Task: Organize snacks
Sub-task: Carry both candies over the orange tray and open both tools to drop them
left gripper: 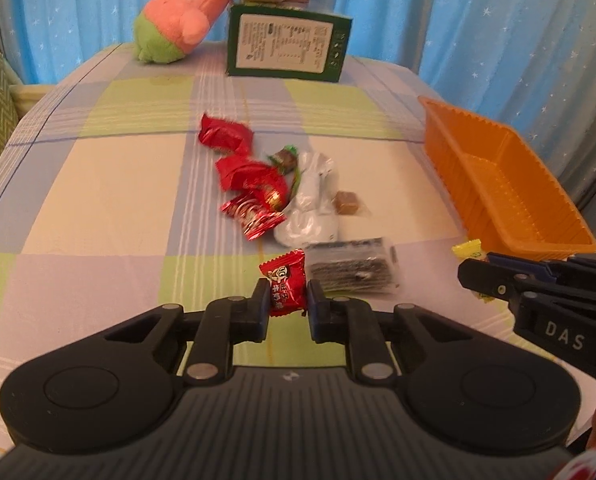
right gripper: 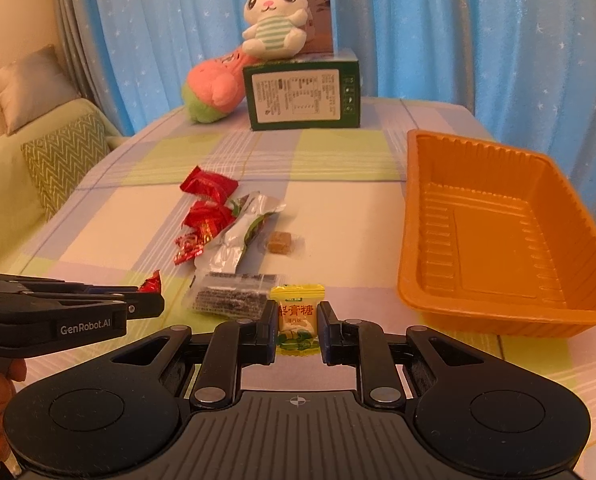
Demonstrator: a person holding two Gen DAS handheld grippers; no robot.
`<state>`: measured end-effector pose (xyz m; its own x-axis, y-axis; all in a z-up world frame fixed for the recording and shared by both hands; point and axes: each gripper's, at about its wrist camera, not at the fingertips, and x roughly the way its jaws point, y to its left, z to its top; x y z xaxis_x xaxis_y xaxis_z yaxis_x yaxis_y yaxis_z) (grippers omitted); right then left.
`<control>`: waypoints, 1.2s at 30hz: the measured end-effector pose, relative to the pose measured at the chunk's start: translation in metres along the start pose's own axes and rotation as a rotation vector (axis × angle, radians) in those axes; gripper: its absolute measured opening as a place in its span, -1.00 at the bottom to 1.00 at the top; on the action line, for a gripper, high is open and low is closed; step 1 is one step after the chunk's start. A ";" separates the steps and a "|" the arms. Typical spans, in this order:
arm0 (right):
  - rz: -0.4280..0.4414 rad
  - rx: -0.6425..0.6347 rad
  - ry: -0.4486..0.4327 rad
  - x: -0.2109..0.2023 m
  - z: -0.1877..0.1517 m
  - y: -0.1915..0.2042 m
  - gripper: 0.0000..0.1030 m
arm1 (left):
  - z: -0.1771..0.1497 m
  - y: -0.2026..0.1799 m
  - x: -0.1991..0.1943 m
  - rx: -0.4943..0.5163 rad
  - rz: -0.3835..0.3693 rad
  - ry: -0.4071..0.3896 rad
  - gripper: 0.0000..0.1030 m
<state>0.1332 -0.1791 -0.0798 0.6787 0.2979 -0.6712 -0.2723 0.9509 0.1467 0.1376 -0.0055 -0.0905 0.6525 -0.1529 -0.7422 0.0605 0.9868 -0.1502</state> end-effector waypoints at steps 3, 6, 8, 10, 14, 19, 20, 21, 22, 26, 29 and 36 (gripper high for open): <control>-0.015 0.023 -0.023 -0.012 0.009 -0.007 -0.60 | 0.012 -0.014 -0.009 0.020 -0.027 -0.024 -0.67; -0.042 0.043 -0.055 -0.026 0.019 -0.017 -0.60 | 0.025 -0.033 -0.015 0.037 -0.068 -0.045 -0.67; -0.070 0.055 -0.072 -0.035 0.026 -0.027 -0.60 | 0.034 -0.046 -0.016 0.051 -0.102 -0.056 -0.67; -0.099 0.071 -0.084 -0.043 0.034 -0.042 -0.60 | 0.043 -0.063 -0.015 0.064 -0.140 -0.064 -0.67; -0.166 0.095 -0.089 -0.052 0.043 -0.072 -0.60 | 0.057 -0.098 -0.008 0.102 -0.203 -0.074 -0.67; -0.216 0.137 -0.088 -0.056 0.046 -0.115 -0.60 | 0.068 -0.136 0.009 0.135 -0.263 -0.061 -0.67; -0.220 0.144 -0.084 -0.055 0.046 -0.122 -0.60 | 0.069 -0.142 0.013 0.140 -0.272 -0.057 -0.67; -0.226 0.148 -0.082 -0.053 0.046 -0.127 -0.60 | 0.070 -0.148 0.018 0.148 -0.281 -0.052 -0.68; -0.232 0.155 -0.077 -0.051 0.047 -0.134 -0.60 | 0.071 -0.153 0.021 0.153 -0.289 -0.048 -0.67; -0.244 0.178 -0.058 -0.044 0.045 -0.152 -0.60 | 0.071 -0.169 0.038 0.176 -0.302 -0.033 -0.67; -0.243 0.196 -0.044 -0.037 0.043 -0.160 -0.60 | 0.070 -0.176 0.048 0.190 -0.309 -0.024 -0.67; -0.233 0.224 -0.034 -0.031 0.039 -0.166 -0.60 | 0.066 -0.173 0.054 0.218 -0.277 -0.034 -0.17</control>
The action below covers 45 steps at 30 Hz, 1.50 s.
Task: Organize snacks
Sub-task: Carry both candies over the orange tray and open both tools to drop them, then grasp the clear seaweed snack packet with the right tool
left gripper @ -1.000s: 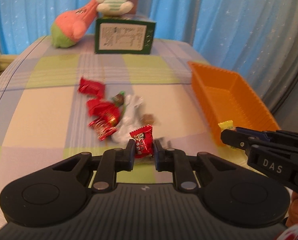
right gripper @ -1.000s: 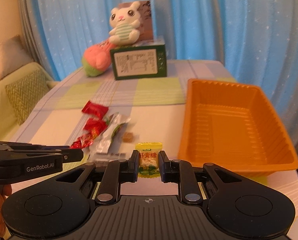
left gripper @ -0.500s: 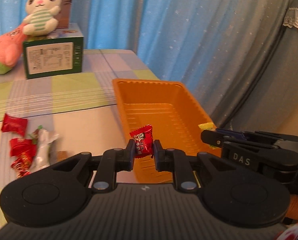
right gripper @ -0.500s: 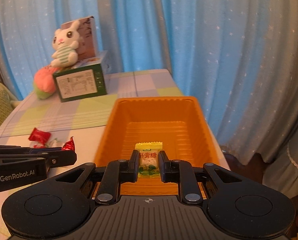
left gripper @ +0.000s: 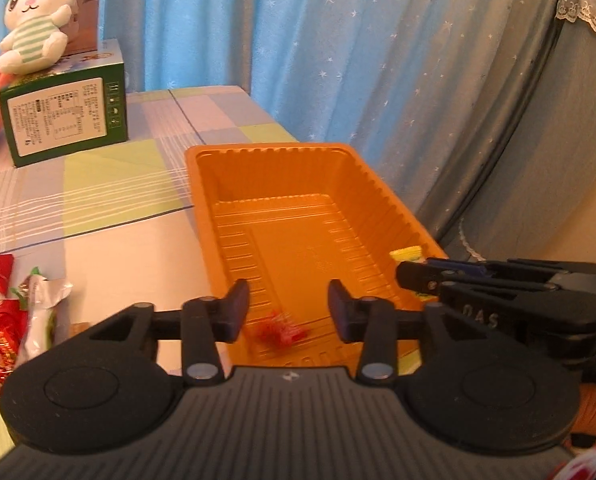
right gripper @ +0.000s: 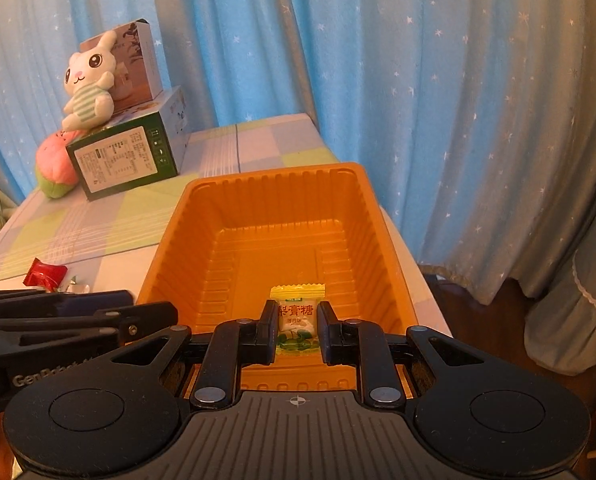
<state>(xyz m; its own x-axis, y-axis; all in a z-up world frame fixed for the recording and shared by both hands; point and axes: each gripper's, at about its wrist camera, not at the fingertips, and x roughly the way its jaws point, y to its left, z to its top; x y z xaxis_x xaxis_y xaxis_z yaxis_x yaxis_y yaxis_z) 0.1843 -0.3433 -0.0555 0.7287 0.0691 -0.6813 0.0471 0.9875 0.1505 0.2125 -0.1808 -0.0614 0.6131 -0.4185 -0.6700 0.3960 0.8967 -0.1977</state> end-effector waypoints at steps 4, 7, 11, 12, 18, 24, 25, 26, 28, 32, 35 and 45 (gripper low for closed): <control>0.005 0.012 0.000 0.001 0.001 -0.002 -0.60 | -0.006 0.011 -0.009 -0.027 0.032 0.008 0.03; 0.011 0.018 -0.002 0.002 0.002 -0.001 -0.60 | -0.011 0.017 -0.017 -0.039 0.054 0.004 0.23; 0.043 0.042 -0.005 0.002 0.005 -0.002 -0.59 | -0.014 0.022 -0.025 -0.035 0.078 -0.013 0.37; 0.053 0.047 -0.004 0.003 0.006 -0.002 -0.59 | -0.014 0.024 -0.026 -0.035 0.087 -0.015 0.43; 0.061 0.054 -0.009 0.001 0.008 0.001 -0.21 | -0.020 0.036 -0.036 -0.052 0.122 -0.013 0.51; 0.072 0.114 -0.023 -0.025 0.005 0.002 -0.11 | -0.031 0.045 -0.060 -0.078 0.149 -0.025 0.53; 0.075 0.122 -0.028 -0.032 0.005 0.003 -0.11 | -0.034 0.047 -0.066 -0.089 0.152 -0.027 0.54; 0.078 0.125 -0.030 -0.038 0.003 0.006 -0.11 | -0.036 0.049 -0.071 -0.100 0.154 -0.028 0.55; 0.091 0.120 -0.038 -0.051 0.000 0.013 -0.11 | -0.043 0.052 -0.082 -0.114 0.161 -0.028 0.56; 0.101 0.099 -0.051 -0.075 -0.010 0.031 -0.11 | -0.056 0.059 -0.109 -0.142 0.182 -0.041 0.60; 0.109 0.070 -0.052 -0.088 -0.019 0.045 -0.10 | -0.066 0.066 -0.127 -0.159 0.204 -0.038 0.60; 0.150 0.017 -0.015 -0.115 -0.053 0.085 -0.09 | -0.101 0.088 -0.180 -0.197 0.279 -0.039 0.61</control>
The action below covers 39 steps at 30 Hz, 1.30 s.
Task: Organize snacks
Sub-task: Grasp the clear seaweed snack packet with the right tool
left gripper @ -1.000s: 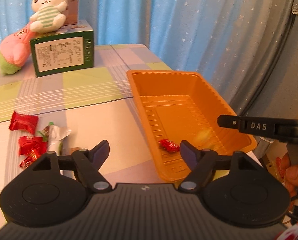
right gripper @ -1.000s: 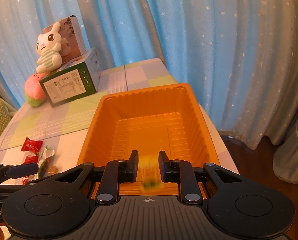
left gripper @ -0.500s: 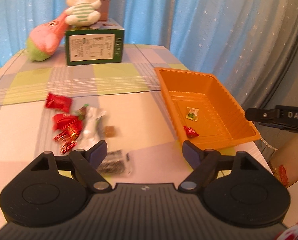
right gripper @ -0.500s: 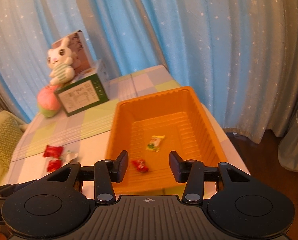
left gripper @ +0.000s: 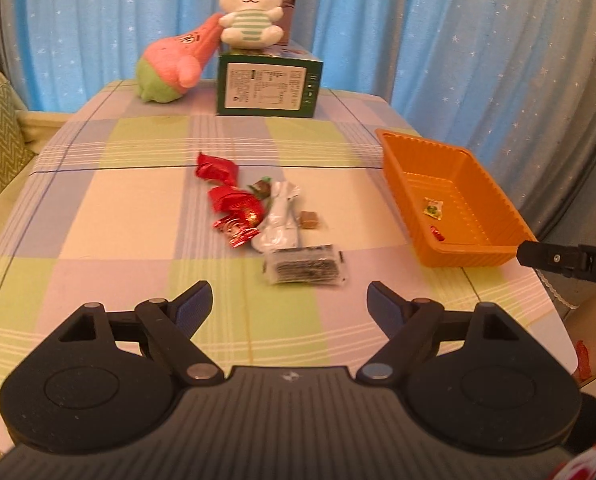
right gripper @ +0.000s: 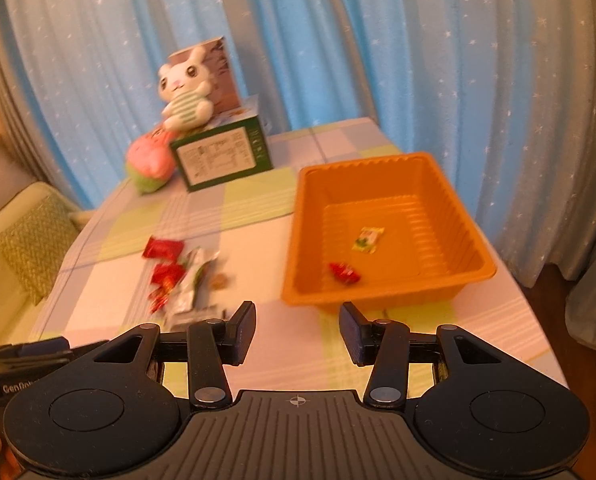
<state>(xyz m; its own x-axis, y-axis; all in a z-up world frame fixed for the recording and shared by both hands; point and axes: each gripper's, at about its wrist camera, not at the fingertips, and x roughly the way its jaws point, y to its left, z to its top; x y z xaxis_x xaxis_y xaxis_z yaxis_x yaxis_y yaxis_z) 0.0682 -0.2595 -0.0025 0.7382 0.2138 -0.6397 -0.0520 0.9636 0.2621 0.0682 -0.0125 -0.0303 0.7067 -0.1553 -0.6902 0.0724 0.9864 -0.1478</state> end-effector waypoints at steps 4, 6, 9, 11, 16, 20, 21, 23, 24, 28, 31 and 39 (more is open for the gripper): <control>0.017 -0.030 0.017 -0.003 -0.011 0.013 -0.09 | -0.006 0.013 -0.011 -0.005 0.028 -0.004 0.61; 0.023 -0.042 0.023 -0.002 -0.014 0.019 -0.09 | -0.007 0.018 -0.015 -0.005 0.040 -0.006 0.61; 0.033 -0.062 0.030 0.000 -0.017 0.025 -0.09 | -0.008 0.024 -0.018 -0.011 0.051 -0.010 0.61; 0.040 -0.077 0.035 0.001 -0.019 0.028 -0.09 | -0.008 0.027 -0.019 -0.011 0.056 -0.011 0.61; 0.065 -0.121 0.050 0.008 -0.021 0.037 -0.07 | -0.008 0.033 -0.016 -0.008 0.068 -0.003 0.61; 0.091 -0.228 0.056 0.021 -0.025 0.051 0.34 | -0.008 0.040 -0.009 0.008 0.096 0.017 0.61; 0.101 -0.249 0.057 0.025 -0.025 0.054 0.36 | -0.007 0.043 -0.007 0.009 0.102 0.022 0.61; 0.121 -0.284 0.068 0.036 -0.025 0.060 0.36 | -0.007 0.048 -0.001 0.011 0.112 0.031 0.61; 0.129 -0.305 0.074 0.042 -0.025 0.063 0.36 | -0.006 0.051 0.002 0.013 0.117 0.036 0.61; 0.150 -0.404 0.097 0.071 -0.024 0.074 0.36 | -0.002 0.064 0.018 0.026 0.134 0.061 0.63; 0.167 -0.487 0.114 0.095 -0.025 0.082 0.36 | 0.003 0.073 0.031 0.034 0.143 0.078 0.64; 0.258 -0.685 0.188 0.166 -0.027 0.097 0.36 | 0.017 0.091 0.063 0.052 0.144 0.099 0.65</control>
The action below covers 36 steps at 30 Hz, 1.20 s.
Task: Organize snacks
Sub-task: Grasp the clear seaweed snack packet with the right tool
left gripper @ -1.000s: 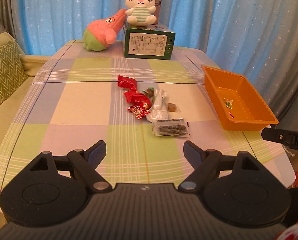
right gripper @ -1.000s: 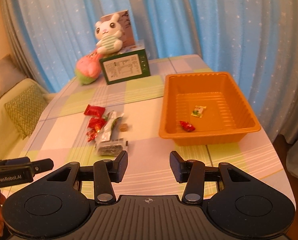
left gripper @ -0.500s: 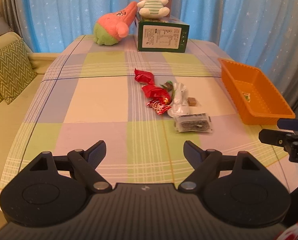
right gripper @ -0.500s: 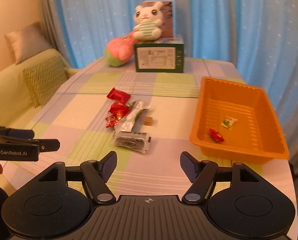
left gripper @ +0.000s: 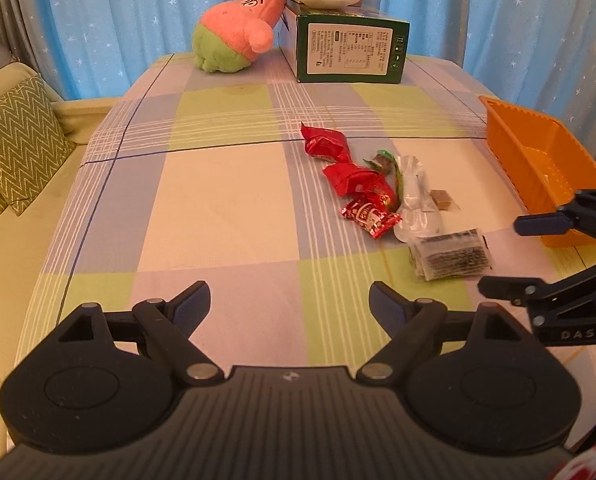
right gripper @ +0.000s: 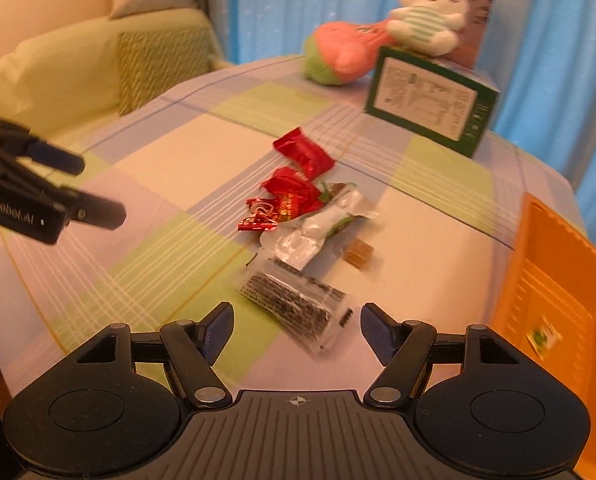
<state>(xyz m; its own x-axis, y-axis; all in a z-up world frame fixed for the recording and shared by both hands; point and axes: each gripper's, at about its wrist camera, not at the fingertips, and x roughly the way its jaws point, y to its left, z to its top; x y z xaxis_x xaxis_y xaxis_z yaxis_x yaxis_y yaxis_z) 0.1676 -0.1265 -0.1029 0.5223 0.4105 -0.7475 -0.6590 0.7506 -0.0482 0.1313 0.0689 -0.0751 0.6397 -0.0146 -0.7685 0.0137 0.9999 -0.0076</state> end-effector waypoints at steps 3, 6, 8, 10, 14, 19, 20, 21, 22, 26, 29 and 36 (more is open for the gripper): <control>0.025 -0.072 0.020 0.024 0.006 -0.002 0.36 | 0.006 0.003 0.010 0.003 -0.004 0.003 0.65; 0.046 -0.131 0.039 0.043 0.011 -0.004 0.36 | 0.009 0.004 0.016 0.006 -0.013 0.005 0.65; 0.073 -0.154 0.059 0.053 0.014 -0.006 0.36 | 0.011 0.004 0.019 0.005 -0.018 0.007 0.65; 0.088 -0.166 0.082 0.060 0.014 -0.006 0.36 | 0.011 0.005 0.021 0.000 -0.024 0.008 0.65; 0.113 -0.082 0.124 0.057 0.013 -0.011 0.35 | 0.010 0.003 0.022 -0.001 -0.036 0.011 0.65; 0.143 0.015 0.136 0.045 0.004 -0.006 0.29 | 0.007 0.001 0.023 -0.009 -0.045 0.016 0.65; 0.137 0.037 0.130 0.044 0.003 -0.006 0.28 | 0.007 0.001 0.023 -0.011 -0.046 0.018 0.65; 0.121 0.057 0.120 0.043 0.003 -0.005 0.27 | 0.007 0.001 0.023 -0.013 -0.047 0.019 0.65; 0.098 0.079 0.111 0.044 0.003 -0.005 0.26 | 0.006 0.000 0.022 -0.014 -0.047 0.018 0.65; 0.047 0.160 0.089 0.049 0.005 -0.005 0.04 | 0.007 0.000 0.021 -0.019 -0.050 0.014 0.65; 0.016 0.178 0.066 0.049 0.007 -0.002 -0.20 | 0.008 -0.001 0.020 -0.018 -0.049 0.011 0.65; 0.013 0.219 -0.001 0.030 0.001 0.005 -0.27 | 0.010 -0.004 0.025 -0.037 -0.060 0.011 0.65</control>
<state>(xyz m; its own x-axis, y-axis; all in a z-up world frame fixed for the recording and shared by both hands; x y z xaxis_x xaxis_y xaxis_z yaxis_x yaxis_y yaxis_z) 0.1803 -0.1104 -0.1248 0.5155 0.4211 -0.7463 -0.5321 0.8400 0.1064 0.1547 0.0647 -0.0877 0.6304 -0.0744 -0.7727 0.0233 0.9968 -0.0770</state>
